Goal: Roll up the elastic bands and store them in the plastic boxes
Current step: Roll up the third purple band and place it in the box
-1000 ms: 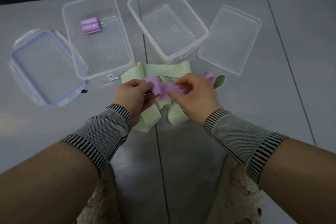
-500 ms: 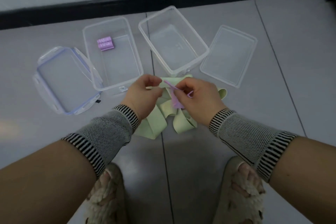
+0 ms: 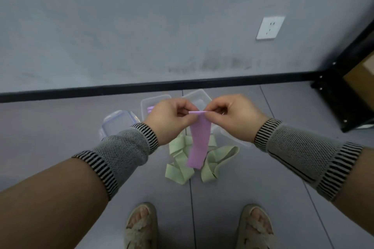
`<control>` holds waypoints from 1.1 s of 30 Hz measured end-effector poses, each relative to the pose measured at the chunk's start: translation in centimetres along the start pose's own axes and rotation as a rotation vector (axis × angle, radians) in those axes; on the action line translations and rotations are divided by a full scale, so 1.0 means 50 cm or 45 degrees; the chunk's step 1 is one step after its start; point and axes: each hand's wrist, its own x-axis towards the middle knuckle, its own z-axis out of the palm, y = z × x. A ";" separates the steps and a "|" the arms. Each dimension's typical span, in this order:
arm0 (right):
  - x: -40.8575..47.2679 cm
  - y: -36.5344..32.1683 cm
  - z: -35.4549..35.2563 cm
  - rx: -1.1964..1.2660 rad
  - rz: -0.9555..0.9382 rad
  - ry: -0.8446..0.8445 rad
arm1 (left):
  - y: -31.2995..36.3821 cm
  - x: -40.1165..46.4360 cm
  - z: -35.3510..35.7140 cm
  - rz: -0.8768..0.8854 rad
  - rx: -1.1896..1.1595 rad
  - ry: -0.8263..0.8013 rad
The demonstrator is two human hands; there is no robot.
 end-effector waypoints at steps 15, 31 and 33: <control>-0.149 -0.322 -0.087 0.832 0.069 0.175 | 0.201 -0.256 -0.094 -0.020 -0.722 0.486; -0.153 -0.223 0.022 0.963 0.260 0.225 | 0.106 -0.237 -0.044 -0.227 -0.881 0.414; -0.144 -0.212 0.024 0.939 0.276 0.247 | 0.099 -0.223 -0.040 -0.233 -0.866 0.407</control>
